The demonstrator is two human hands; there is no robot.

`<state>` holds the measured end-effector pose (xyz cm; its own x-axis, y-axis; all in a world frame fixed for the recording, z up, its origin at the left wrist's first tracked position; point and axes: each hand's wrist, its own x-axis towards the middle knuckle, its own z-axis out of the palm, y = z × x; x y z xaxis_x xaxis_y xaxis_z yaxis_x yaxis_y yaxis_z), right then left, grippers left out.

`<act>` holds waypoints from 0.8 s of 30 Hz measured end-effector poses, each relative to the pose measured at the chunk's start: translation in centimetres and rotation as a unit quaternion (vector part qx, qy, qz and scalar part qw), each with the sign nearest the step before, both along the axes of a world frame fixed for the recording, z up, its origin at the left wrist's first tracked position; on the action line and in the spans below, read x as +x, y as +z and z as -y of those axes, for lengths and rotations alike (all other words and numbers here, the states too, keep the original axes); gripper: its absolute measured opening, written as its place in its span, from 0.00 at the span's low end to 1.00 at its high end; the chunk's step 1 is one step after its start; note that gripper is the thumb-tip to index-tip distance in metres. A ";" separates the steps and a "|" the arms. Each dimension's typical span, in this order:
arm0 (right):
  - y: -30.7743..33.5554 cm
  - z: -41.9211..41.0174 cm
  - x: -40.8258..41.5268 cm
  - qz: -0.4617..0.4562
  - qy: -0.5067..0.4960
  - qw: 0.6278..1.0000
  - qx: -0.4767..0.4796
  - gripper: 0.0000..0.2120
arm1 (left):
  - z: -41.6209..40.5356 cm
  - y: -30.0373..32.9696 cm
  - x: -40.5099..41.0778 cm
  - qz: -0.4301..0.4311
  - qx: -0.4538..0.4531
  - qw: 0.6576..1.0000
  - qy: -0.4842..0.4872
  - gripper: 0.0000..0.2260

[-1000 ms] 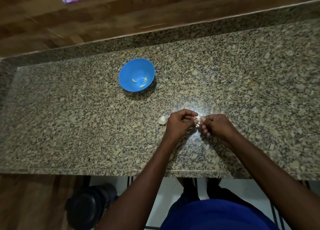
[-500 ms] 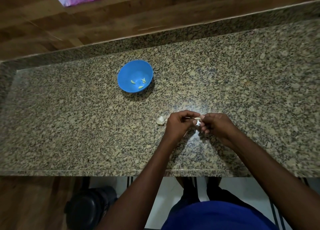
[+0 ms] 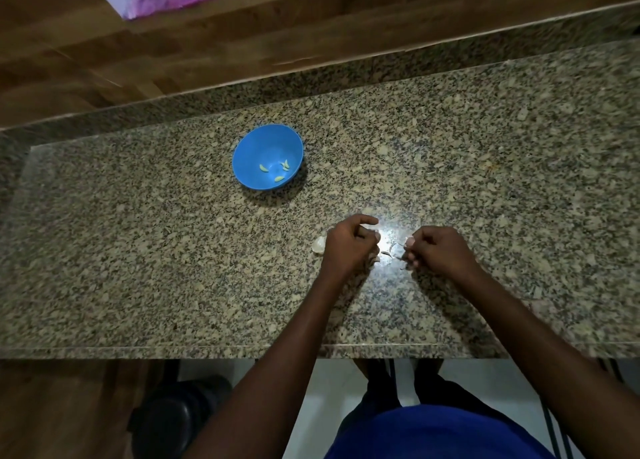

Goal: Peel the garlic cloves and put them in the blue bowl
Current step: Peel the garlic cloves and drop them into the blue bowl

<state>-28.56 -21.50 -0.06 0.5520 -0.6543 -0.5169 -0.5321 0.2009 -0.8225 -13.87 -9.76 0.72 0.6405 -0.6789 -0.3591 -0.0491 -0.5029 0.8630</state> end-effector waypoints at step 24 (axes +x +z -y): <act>-2.6 0.3 -0.7 -0.139 0.152 0.883 -0.422 0.13 | -1.3 -3.5 -5.7 0.251 0.066 0.962 -0.084 0.21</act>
